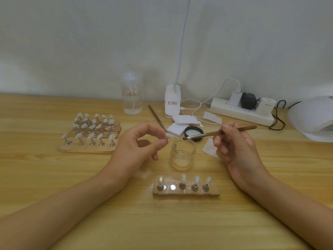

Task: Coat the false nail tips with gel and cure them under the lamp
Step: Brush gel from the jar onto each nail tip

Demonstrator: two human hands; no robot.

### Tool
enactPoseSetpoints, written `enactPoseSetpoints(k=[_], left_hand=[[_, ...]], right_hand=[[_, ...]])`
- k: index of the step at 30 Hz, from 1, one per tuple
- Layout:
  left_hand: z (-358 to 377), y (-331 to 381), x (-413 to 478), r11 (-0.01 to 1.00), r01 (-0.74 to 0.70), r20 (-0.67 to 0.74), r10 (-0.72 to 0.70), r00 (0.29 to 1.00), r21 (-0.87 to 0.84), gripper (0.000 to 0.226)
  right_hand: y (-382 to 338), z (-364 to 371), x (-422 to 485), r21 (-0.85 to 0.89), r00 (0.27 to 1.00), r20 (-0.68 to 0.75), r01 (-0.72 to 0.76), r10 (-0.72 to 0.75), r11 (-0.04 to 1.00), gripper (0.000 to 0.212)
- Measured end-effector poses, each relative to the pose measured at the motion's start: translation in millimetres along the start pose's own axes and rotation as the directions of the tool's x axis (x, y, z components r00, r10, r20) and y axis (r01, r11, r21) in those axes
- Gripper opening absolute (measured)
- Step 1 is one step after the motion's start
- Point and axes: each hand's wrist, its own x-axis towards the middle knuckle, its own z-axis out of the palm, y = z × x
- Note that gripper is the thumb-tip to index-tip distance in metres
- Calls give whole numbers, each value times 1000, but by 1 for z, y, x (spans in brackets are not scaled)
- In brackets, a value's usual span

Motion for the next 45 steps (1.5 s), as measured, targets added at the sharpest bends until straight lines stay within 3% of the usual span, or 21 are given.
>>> enactPoseSetpoints(k=[5,20,27,32,38,45], left_hand=[[1,-3,1,999,-1,46,-1,999,51,13],[0,-5,2,996,10,84,-18,996,88,14],[0,-4,1,996,1,87,-9,996,93,13],[-1,-4,2,995,-9,94,-1,996,97,14],[-1,-6,2,995,-8,96,-1,995,95,12],[0,-6,2,997,-5,89,-3,996,83,12]], right_hand=[[1,0,0,-17,999,39,29,-28,999,13],[2,3,-1,-129,991,125,55,-39,990,22],[2,2,0,-113,996,75,48,-40,992,18],[2,4,-1,-141,989,133,78,-59,987,22],[3,1,0,-122,995,83,59,-49,991,19],[3,4,-1,-143,990,127,74,-55,987,21]])
